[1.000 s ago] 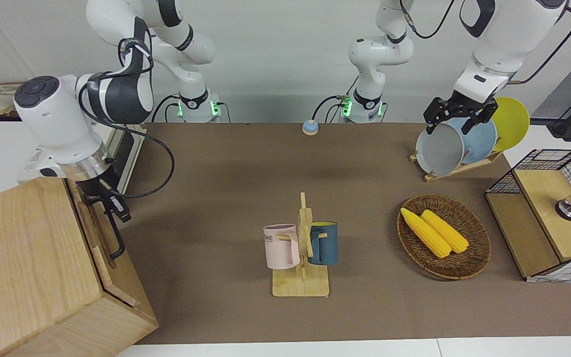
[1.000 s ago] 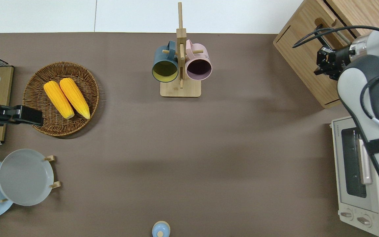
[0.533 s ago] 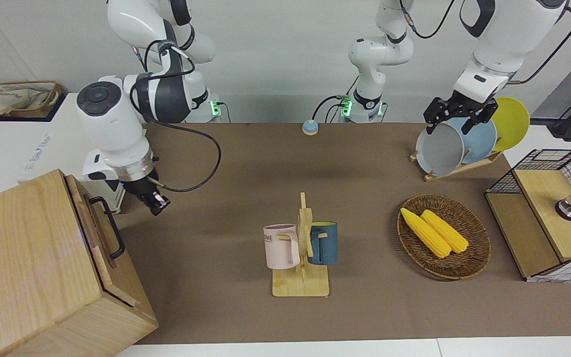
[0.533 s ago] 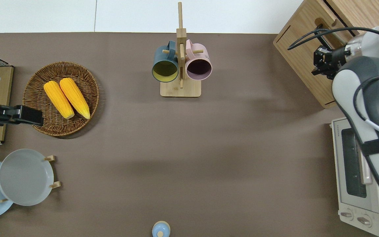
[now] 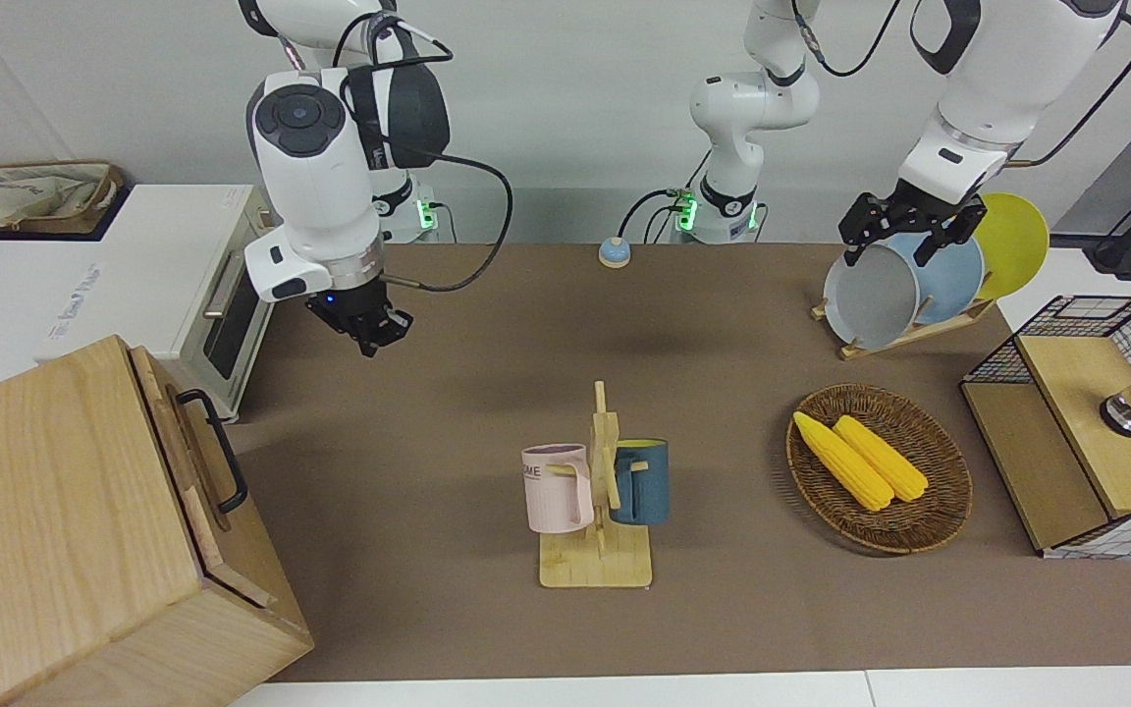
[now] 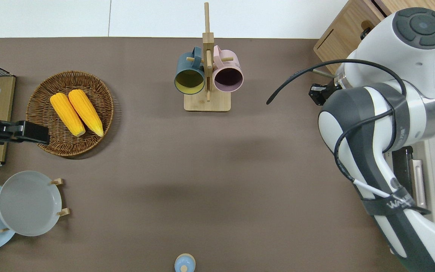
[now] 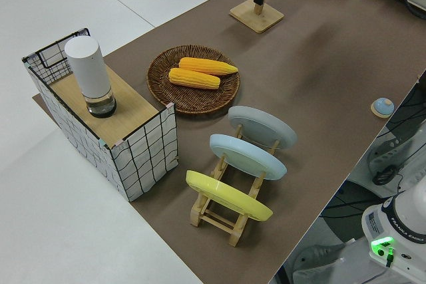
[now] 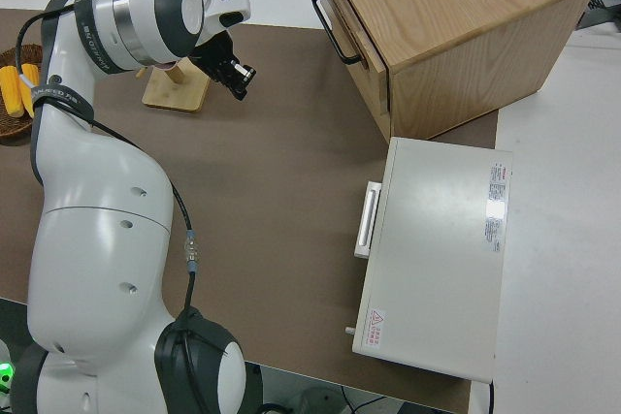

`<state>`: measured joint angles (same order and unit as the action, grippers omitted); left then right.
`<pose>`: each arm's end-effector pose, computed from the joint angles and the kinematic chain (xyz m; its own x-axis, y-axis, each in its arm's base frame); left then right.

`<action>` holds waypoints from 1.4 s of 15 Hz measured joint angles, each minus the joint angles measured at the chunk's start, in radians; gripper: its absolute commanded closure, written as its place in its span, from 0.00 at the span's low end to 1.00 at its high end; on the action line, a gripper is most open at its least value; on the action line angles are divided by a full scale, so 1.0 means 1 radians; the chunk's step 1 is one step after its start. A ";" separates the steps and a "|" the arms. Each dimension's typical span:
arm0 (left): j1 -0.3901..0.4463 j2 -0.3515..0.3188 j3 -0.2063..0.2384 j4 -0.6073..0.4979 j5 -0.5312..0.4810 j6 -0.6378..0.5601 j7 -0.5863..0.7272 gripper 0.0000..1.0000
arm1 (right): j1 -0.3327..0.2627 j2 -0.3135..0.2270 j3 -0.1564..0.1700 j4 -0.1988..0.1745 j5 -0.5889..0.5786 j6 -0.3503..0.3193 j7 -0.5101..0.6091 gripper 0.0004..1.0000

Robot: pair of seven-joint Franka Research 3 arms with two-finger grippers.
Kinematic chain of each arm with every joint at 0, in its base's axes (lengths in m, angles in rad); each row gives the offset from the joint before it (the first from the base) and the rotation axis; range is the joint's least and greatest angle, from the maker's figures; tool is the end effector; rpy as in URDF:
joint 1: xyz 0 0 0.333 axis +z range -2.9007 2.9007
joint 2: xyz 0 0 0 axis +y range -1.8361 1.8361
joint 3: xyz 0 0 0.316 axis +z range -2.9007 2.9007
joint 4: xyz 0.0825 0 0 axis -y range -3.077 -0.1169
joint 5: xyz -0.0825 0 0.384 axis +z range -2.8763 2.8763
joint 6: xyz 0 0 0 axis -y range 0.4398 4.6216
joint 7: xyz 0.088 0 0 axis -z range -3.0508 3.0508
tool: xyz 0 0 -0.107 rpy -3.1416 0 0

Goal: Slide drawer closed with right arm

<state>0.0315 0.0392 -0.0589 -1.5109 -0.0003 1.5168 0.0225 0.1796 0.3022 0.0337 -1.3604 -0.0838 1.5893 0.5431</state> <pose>0.5612 -0.0147 0.6261 0.9982 -0.0499 -0.0332 -0.0498 -0.9988 0.0034 0.6306 0.1244 0.5443 0.9465 -0.3217 -0.0247 -0.3178 -0.9428 0.1006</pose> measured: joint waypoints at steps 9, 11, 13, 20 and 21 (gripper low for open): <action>0.000 0.000 0.000 0.000 0.000 0.000 0.000 0.01 | -0.003 -0.174 -0.015 -0.099 -0.001 -0.038 -0.245 1.00; 0.000 0.000 0.000 0.000 0.000 0.000 0.000 0.01 | -0.003 -0.205 -0.025 -0.112 -0.001 -0.059 -0.305 1.00; 0.000 0.000 0.000 0.000 0.000 0.000 0.000 0.01 | -0.003 -0.228 -0.030 -0.124 0.002 -0.065 -0.351 1.00; 0.000 0.000 0.000 0.000 0.000 0.000 0.000 0.01 | -0.036 -0.270 -0.097 -0.146 0.112 -0.068 -0.531 0.99; 0.000 0.000 0.000 0.000 0.000 0.000 0.000 0.01 | -0.040 -0.270 -0.101 -0.148 0.113 -0.068 -0.537 0.86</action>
<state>0.0315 0.0392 -0.0589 -1.5109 -0.0003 1.5168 0.0225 0.1393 0.0324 -0.0676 -1.5088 0.0290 1.5209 0.0060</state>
